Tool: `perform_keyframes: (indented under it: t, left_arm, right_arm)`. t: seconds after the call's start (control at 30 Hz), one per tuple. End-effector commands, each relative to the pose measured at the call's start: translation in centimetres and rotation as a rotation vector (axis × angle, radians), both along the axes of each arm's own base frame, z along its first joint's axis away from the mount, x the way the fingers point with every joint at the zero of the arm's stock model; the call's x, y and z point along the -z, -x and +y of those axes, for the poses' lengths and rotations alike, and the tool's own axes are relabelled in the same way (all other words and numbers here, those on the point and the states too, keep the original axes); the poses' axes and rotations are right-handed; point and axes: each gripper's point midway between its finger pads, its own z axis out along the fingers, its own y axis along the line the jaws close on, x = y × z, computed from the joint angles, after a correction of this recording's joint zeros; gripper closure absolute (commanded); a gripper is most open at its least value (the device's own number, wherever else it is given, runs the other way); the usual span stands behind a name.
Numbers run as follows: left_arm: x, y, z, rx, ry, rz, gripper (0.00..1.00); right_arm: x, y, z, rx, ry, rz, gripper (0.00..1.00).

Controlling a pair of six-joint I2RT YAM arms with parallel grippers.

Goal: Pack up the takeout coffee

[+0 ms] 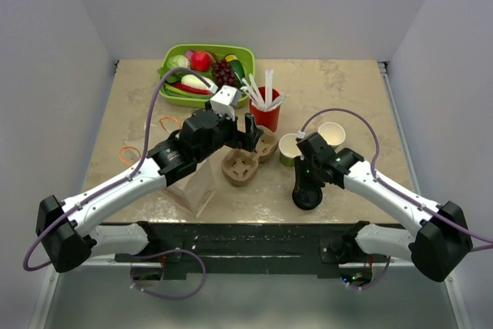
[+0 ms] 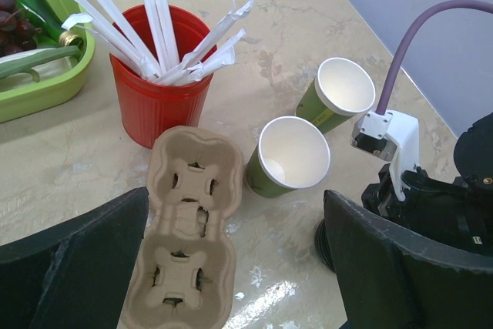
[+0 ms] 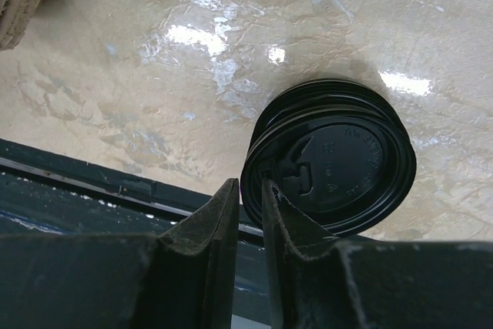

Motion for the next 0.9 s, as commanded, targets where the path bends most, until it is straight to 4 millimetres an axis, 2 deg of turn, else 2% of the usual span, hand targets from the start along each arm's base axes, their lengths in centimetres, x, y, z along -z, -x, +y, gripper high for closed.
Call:
perform_keyframes:
  t: [0.0, 0.53, 0.7, 0.87]
  left_arm:
    - [-1.2, 0.0, 0.0, 0.012, 0.023, -0.036, 0.0]
    - [-1.0, -0.2, -0.2, 0.014, 0.015, -0.034, 0.0]
    - [-0.9, -0.1, -0.3, 0.018, 0.016, -0.031, 0.0]
    - [-0.9, 0.0, -0.3, 0.023, 0.018, -0.032, 0.0]
  right_arm:
    - [0.0, -0.2, 0.8, 0.006, -0.032, 0.007, 0.78]
    - [1.0, 0.2, 0.2, 0.038, 0.002, 0.035, 0.86]
    - [0.9, 0.1, 0.5, 0.044, -0.016, 0.031, 1.0]
    - [0.4, 0.0, 0.6, 0.052, -0.035, 0.017, 1.0]
